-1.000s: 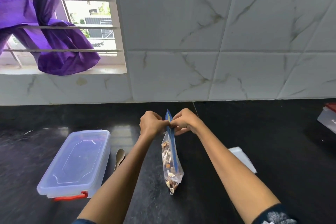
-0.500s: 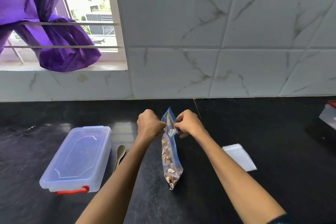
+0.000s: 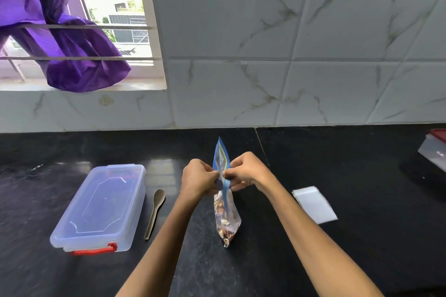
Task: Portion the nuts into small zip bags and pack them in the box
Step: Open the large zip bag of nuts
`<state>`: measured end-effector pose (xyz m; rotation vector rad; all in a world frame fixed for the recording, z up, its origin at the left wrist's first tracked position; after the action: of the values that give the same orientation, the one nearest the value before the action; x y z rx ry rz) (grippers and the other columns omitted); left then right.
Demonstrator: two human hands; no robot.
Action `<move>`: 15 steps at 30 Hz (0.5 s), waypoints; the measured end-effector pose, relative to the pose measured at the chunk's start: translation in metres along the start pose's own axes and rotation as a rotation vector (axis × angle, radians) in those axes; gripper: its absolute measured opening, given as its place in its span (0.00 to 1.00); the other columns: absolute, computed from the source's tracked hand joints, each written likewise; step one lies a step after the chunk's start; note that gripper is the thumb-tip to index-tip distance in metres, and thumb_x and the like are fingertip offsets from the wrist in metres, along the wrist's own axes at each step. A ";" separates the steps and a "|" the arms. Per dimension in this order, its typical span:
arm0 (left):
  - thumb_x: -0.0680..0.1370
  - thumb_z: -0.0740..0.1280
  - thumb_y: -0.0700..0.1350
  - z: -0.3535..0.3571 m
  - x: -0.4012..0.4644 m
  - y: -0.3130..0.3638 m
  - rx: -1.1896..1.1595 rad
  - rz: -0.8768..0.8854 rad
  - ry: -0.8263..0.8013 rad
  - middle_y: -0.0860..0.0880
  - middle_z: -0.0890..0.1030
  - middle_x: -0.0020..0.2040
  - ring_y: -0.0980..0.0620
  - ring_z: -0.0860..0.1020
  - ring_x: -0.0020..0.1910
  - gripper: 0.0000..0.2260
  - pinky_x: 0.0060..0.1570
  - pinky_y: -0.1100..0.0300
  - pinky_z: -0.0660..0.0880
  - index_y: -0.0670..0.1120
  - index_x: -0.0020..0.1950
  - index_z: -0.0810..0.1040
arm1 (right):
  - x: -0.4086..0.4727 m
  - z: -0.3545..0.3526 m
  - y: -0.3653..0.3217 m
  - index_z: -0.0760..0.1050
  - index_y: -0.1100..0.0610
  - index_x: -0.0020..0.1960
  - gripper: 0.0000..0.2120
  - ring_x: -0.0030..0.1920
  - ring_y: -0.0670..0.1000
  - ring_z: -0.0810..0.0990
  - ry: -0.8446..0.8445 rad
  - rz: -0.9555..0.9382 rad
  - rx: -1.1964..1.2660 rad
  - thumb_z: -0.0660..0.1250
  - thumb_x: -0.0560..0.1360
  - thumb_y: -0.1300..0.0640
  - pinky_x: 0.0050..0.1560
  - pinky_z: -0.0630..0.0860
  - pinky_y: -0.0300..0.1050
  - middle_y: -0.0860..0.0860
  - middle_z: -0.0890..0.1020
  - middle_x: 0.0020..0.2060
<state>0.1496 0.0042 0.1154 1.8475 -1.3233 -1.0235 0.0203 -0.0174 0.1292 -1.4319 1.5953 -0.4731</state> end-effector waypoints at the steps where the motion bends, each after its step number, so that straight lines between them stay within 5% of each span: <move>1: 0.75 0.68 0.38 -0.001 0.000 0.000 0.020 0.014 0.052 0.41 0.83 0.37 0.49 0.83 0.32 0.08 0.38 0.53 0.82 0.39 0.36 0.80 | -0.001 -0.002 0.001 0.78 0.64 0.50 0.05 0.37 0.53 0.84 0.009 0.005 -0.003 0.68 0.75 0.64 0.39 0.83 0.44 0.60 0.84 0.41; 5: 0.75 0.68 0.38 -0.007 -0.001 -0.001 0.064 0.057 0.156 0.41 0.83 0.34 0.49 0.83 0.30 0.07 0.38 0.52 0.82 0.37 0.38 0.81 | -0.002 -0.006 0.005 0.77 0.62 0.49 0.04 0.35 0.52 0.84 0.054 0.014 -0.099 0.68 0.75 0.62 0.36 0.83 0.44 0.58 0.84 0.39; 9: 0.73 0.70 0.38 -0.003 -0.005 -0.001 0.031 0.089 0.183 0.41 0.83 0.33 0.46 0.83 0.32 0.07 0.38 0.48 0.82 0.39 0.35 0.82 | -0.016 0.002 0.000 0.77 0.66 0.53 0.18 0.41 0.54 0.85 -0.137 0.066 -0.077 0.70 0.74 0.51 0.40 0.83 0.44 0.60 0.84 0.46; 15: 0.74 0.71 0.48 -0.001 -0.023 -0.006 -0.022 -0.020 0.011 0.42 0.83 0.35 0.48 0.83 0.32 0.11 0.38 0.53 0.82 0.40 0.40 0.82 | -0.022 0.006 0.001 0.79 0.66 0.53 0.09 0.47 0.57 0.85 -0.108 0.033 -0.003 0.65 0.78 0.61 0.42 0.82 0.42 0.61 0.83 0.45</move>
<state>0.1493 0.0277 0.1162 1.8508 -1.2855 -1.0328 0.0227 0.0046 0.1334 -1.4073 1.5315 -0.3684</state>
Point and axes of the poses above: each hand's wrist, its own x-axis towards the middle knuckle, its own z-axis out of the palm, y = z × x, the point moved 1 cm from there along x, towards the middle knuckle
